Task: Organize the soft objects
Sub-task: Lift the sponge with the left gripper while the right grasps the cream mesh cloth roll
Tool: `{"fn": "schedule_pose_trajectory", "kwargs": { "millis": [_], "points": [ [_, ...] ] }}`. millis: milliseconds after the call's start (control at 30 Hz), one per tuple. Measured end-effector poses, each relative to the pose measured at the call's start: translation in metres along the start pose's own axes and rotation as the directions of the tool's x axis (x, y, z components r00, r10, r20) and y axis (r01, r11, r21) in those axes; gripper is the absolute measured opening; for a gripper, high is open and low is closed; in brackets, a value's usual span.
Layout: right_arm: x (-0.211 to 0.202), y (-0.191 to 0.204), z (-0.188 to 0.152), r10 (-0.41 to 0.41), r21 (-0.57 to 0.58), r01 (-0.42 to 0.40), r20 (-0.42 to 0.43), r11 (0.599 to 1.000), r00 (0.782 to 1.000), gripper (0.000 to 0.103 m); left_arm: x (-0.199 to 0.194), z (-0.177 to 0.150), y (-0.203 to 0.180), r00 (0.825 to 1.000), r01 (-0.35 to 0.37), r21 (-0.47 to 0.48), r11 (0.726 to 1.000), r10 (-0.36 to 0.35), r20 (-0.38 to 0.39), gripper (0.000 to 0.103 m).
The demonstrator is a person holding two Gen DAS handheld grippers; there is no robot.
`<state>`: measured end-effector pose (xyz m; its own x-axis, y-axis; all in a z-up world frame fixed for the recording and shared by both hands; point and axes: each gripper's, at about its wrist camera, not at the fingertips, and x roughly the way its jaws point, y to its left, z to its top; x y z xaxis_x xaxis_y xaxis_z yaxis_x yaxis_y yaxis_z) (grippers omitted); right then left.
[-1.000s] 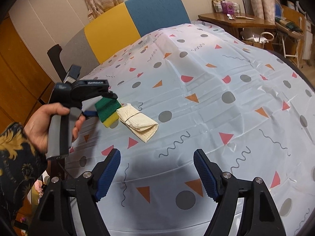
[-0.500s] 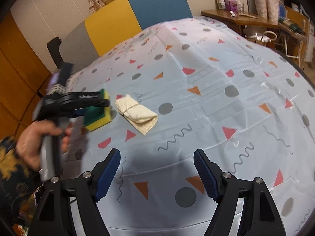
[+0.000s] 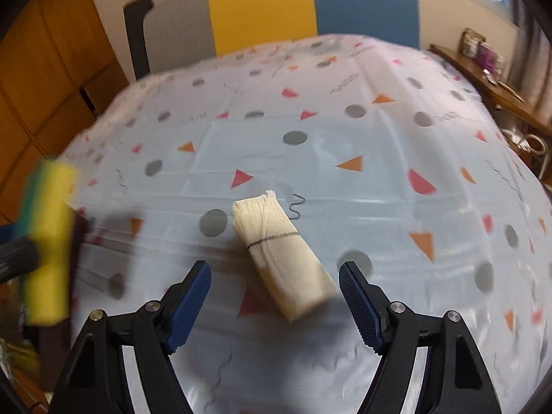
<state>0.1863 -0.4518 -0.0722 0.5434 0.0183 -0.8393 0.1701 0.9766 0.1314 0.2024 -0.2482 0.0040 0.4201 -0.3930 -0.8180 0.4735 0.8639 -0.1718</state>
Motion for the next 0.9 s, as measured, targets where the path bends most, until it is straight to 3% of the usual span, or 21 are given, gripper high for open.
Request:
{"fn": "schedule_pose_trajectory", "kwargs": {
  "millis": [167, 233, 267, 333, 567, 900],
  "points": [
    [0.042, -0.005, 0.007, -0.034, -0.008, 0.034, -0.078, 0.999, 0.996, 0.077, -0.038, -0.017, 0.003, 0.997, -0.020, 0.040, 0.999, 0.017, 0.073, 0.072],
    [0.049, -0.006, 0.004, -0.042, -0.006, 0.041, -0.100, 0.999, 0.994, 0.055, -0.049, -0.026, 0.002, 0.995, -0.031, 0.053, 0.998, 0.026, 0.096, 0.072],
    [0.046, -0.004, 0.002, -0.075, -0.024, 0.073, -0.079, 0.997, 0.994, 0.054, -0.055, -0.031, 0.003, 0.994, -0.038, 0.059, 0.998, 0.032, 0.107, 0.072],
    [0.043, -0.001, -0.003, -0.053, -0.033, 0.050, -0.086, 0.998, 0.995, 0.050, -0.065, -0.041, 0.002, 0.990, -0.058, 0.072, 0.996, 0.048, 0.131, 0.072],
    [0.018, 0.024, -0.044, -0.054, -0.123, 0.038, -0.128, 0.992, 0.990, 0.050, -0.086, -0.076, 0.003, 0.978, -0.103, 0.094, 0.990, 0.084, 0.190, 0.072],
    [-0.014, 0.040, -0.096, -0.070, -0.100, 0.058, -0.121, 0.993, 0.990, 0.050, -0.101, -0.116, 0.014, 0.976, -0.105, 0.066, 0.992, 0.090, 0.196, 0.072]
  ]
}}
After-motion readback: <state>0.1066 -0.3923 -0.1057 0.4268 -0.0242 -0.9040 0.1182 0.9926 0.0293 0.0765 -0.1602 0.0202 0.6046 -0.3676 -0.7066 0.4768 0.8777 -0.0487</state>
